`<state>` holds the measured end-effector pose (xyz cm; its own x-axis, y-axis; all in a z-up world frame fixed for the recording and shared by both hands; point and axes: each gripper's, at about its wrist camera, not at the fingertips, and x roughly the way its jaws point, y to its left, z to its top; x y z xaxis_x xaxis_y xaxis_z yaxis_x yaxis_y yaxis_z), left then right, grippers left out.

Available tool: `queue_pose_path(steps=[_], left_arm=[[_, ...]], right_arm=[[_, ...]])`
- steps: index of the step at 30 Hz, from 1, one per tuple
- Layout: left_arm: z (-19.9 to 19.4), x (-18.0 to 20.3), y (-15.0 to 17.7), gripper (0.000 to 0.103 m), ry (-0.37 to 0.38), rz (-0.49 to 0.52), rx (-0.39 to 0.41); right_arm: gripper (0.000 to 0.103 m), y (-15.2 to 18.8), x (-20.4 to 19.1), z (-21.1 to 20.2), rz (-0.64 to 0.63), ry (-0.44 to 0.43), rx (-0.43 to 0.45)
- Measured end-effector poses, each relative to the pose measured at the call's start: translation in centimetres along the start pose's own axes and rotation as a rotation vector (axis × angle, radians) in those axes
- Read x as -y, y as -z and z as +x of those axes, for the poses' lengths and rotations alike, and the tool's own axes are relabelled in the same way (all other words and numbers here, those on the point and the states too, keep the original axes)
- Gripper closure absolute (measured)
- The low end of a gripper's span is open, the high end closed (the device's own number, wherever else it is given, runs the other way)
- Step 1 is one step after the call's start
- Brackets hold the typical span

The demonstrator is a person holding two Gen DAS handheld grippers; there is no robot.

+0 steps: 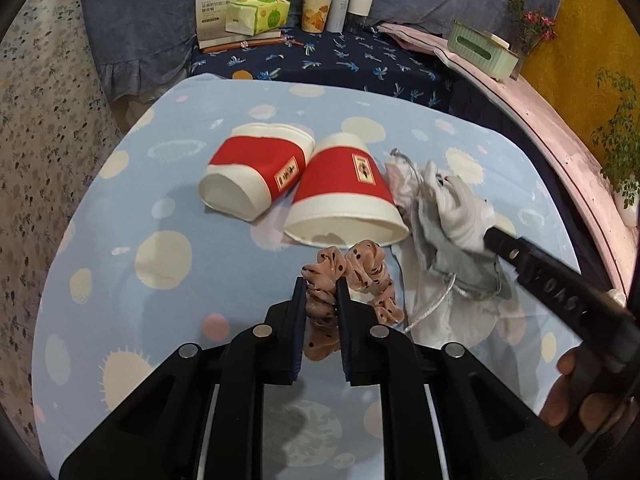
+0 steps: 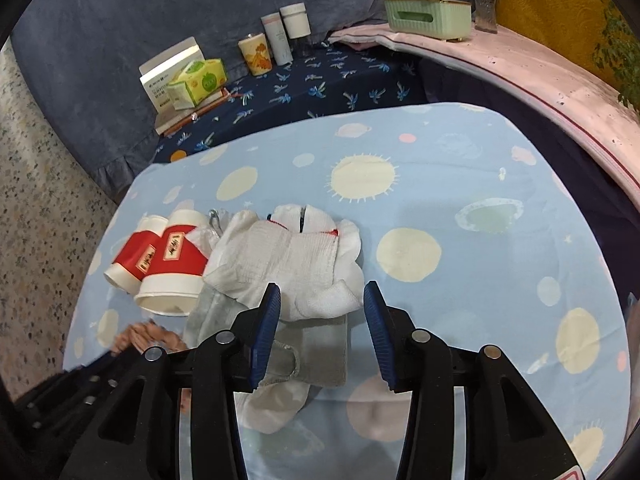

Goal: Collect trash
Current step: 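Grasp the pink scrunchie with the left tool while the right tool grasps the white glove, then carry the pink scrunchie and white glove to the bin and release them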

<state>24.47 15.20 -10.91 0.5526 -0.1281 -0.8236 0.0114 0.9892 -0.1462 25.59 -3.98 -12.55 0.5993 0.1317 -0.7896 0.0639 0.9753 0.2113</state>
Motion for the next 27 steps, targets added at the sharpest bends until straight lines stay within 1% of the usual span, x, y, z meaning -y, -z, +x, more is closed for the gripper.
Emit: queue_pose_path(steps=[1, 3, 4, 6, 9, 14, 20, 27], left_arm=[[-0.1, -0.1, -0.2, 0.089, 0.002, -0.003, 0.003], [-0.4, 0.0, -0.5, 0.089, 0.004, -0.003, 0.011], [-0.6, 0.2, -0.6, 0.089, 0.006, -0.001, 0.015], [-1.0, 0.6, -0.8, 0.089, 0.005, 0.005, 0.025], [-1.9, 1.3, -1.2, 0.089, 0.017, 0.007, 0.042], [-4.1, 3.3, -1.8, 0.089, 0.044, 0.028, 0.082], [-7.2, 7.2, -2.0, 0.089, 0.086, 0.074, 0.132], [-10.9, 13.2, -1.2, 0.089, 0.142, 0.158, 0.186]], right_arm=[[0.075, 0.1, 0.0, 0.2, -0.001, -0.001, -0.006], [0.09, 0.3, 0.1, 0.5, -0.003, -0.005, -0.024], [0.091, 0.4, 0.2, 0.4, -0.001, -0.005, -0.023], [0.094, 0.5, 0.4, -0.4, -0.001, -0.007, -0.01], [0.094, 0.4, 0.9, -1.9, 0.008, -0.01, 0.017], [0.094, -0.2, 2.3, -5.7, 0.024, -0.006, 0.091], [0.094, -0.8, 4.6, -11.3, 0.049, 0.003, 0.19], [0.094, -0.2, 8.7, -17.8, 0.099, 0.032, 0.299]])
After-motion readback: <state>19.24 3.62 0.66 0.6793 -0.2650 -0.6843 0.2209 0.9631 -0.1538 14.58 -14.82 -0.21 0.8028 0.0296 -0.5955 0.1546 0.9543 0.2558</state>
